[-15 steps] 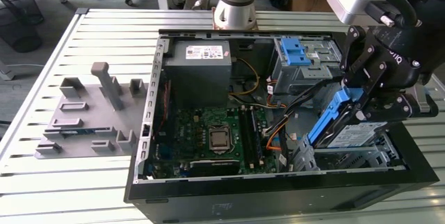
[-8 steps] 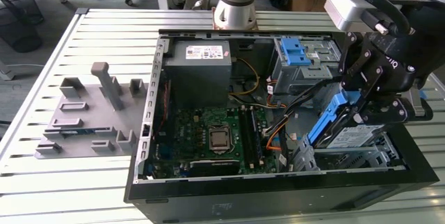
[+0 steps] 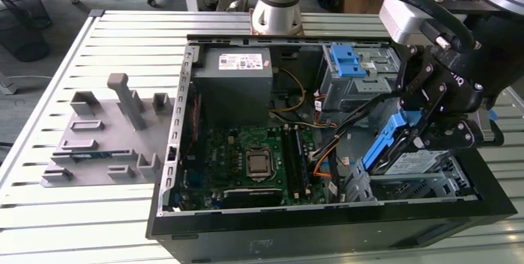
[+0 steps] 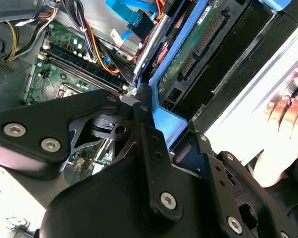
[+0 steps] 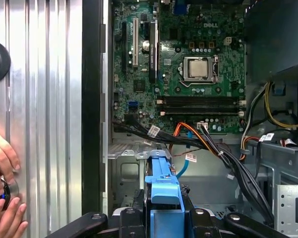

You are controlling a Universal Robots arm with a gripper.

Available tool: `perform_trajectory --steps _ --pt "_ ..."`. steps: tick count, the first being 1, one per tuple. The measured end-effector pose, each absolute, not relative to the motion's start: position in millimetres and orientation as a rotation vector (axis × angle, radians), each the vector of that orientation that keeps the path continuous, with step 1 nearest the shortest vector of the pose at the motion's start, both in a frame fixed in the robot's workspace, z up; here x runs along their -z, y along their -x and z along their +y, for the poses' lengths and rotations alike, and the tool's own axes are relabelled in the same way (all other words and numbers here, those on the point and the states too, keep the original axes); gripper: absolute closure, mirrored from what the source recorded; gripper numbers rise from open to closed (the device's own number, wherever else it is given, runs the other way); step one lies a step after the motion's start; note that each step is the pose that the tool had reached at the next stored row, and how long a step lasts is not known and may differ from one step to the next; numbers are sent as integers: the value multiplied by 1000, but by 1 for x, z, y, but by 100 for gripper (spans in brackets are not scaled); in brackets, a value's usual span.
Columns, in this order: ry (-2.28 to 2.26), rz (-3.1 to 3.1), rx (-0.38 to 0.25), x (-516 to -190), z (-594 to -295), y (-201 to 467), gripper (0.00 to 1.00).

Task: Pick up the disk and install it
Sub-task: 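Insert the disk into the insertion slot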

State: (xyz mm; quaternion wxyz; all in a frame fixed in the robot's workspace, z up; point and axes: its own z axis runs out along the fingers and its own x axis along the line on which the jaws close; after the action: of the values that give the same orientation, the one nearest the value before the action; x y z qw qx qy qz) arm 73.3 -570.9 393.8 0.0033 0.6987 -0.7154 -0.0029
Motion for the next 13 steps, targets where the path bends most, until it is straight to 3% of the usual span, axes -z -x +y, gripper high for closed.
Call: perform_trajectory --steps 13 --pt "-2191 -2243 9 -384 -571 -73 64"
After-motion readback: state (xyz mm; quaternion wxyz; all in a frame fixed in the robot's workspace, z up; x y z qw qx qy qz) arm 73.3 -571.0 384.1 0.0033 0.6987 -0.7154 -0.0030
